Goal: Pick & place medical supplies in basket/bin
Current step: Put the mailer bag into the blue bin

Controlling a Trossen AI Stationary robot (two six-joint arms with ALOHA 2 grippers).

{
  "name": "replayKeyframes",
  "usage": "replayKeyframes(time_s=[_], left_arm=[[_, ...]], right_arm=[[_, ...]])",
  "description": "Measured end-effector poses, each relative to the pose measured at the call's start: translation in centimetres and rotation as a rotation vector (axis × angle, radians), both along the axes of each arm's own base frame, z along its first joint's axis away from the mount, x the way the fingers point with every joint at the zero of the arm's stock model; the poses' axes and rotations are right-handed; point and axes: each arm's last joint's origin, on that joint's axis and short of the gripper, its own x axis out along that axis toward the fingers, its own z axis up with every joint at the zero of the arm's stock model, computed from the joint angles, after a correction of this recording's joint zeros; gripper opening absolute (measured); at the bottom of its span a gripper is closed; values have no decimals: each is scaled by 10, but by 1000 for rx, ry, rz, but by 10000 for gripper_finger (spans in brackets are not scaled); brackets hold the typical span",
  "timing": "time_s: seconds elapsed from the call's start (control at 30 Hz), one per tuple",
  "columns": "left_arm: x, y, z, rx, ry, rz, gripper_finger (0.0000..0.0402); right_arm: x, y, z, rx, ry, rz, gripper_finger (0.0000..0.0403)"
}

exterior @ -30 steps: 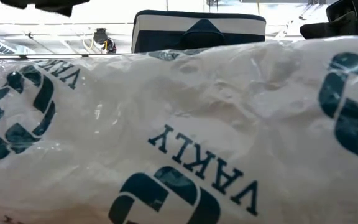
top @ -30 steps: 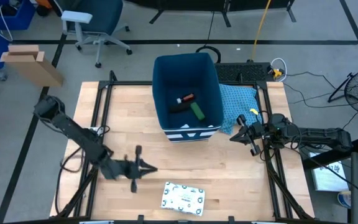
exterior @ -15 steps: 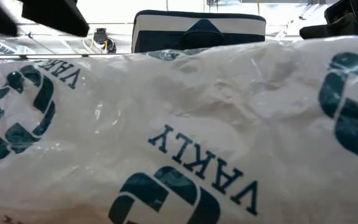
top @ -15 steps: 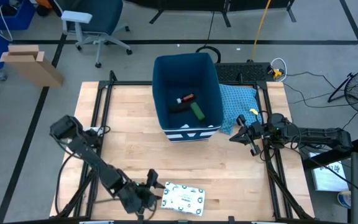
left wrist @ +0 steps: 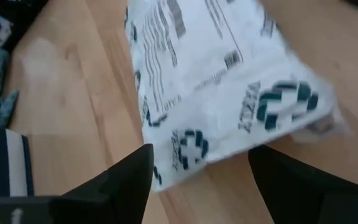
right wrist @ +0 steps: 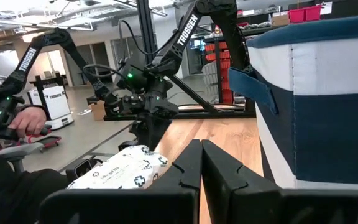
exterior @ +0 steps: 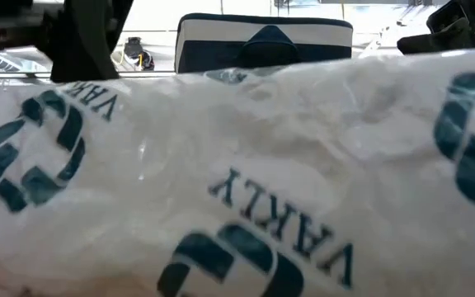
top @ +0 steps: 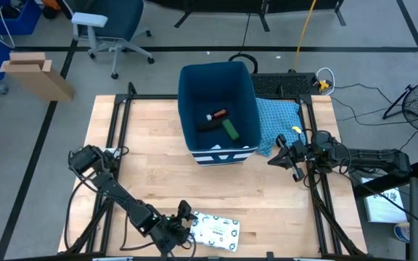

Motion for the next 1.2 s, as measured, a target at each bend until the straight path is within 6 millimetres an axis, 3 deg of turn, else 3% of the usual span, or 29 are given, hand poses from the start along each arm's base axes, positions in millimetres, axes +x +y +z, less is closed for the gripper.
replayKeyframes(time_s=[0.3, 0.4, 0.57, 0.63, 0.73, 1.03, 1.2], left_arm=[[10, 7, 1, -54, 13, -31, 208], [13, 10, 1, -91, 29, -16, 155], [14, 13, 2, -177, 65, 17, 22], [13, 15, 8, -220, 78, 30, 12], [8, 18, 26, -232, 72, 25, 4], [-31, 46, 119, -274, -74, -22, 2], [-60, 70, 134, -368, -195, -71, 1]], right_arm=[[1, 0, -1, -32, -2, -4, 0], [1, 0, -1, -31, -1, -3, 0], [1, 0, -1, -10, 6, -1, 0], [1, 0, -1, 1, 9, 0, 0], [1, 0, -1, 3, 10, 0, 0], [1, 0, -1, 0, 9, 0, 0], [1, 0, -1, -6, 8, 2, 0]])
